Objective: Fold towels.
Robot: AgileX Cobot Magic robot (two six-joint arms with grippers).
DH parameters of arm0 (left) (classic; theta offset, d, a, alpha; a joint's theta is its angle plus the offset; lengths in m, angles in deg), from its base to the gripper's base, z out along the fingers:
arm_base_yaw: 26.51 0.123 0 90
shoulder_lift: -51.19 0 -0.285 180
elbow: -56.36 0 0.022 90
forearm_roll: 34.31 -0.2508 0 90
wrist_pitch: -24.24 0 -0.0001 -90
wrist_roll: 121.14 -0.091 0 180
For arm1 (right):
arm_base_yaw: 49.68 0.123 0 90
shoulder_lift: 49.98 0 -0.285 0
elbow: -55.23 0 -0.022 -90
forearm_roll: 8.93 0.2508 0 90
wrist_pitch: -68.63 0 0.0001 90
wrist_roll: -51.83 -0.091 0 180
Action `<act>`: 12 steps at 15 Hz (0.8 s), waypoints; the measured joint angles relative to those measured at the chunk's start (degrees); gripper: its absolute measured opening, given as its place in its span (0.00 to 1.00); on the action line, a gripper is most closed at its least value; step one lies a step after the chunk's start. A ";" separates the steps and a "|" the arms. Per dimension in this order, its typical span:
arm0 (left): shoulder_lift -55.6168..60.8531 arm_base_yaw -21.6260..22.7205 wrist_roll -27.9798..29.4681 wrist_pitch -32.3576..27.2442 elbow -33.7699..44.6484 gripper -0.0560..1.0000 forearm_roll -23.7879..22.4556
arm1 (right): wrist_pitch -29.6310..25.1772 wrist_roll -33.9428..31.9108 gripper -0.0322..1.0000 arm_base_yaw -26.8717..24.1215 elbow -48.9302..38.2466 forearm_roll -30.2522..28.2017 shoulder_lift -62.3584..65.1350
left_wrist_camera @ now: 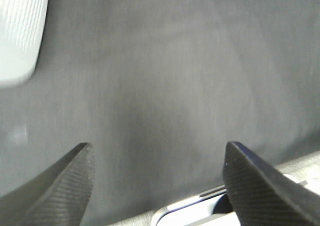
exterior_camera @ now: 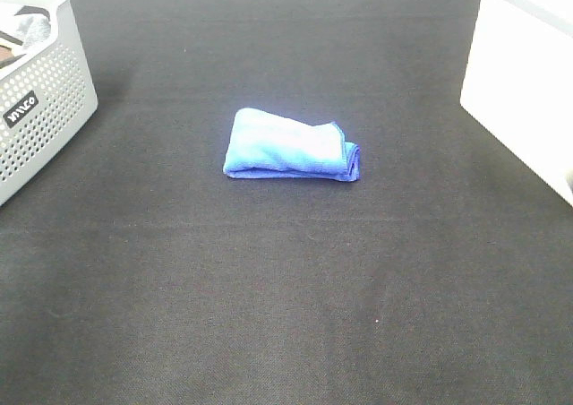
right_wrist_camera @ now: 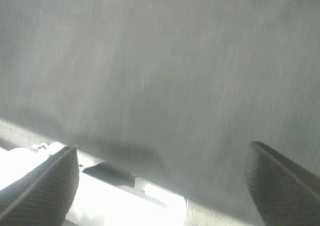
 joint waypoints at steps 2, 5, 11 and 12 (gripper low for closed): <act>12.83 0.00 -2.18 -0.11 7.33 0.71 0.00 | 0.17 0.00 0.85 0.00 -7.33 -1.55 12.15; 28.59 0.00 -8.08 -0.11 15.47 0.71 0.06 | 0.17 0.00 0.85 0.00 -14.44 -6.25 27.44; 39.36 0.00 -13.81 3.04 22.98 0.71 1.60 | 5.67 1.72 0.85 0.00 -19.88 -9.45 43.49; 39.36 0.00 -14.50 5.33 23.72 0.71 1.83 | 5.96 1.89 0.85 0.00 -19.94 -9.45 43.54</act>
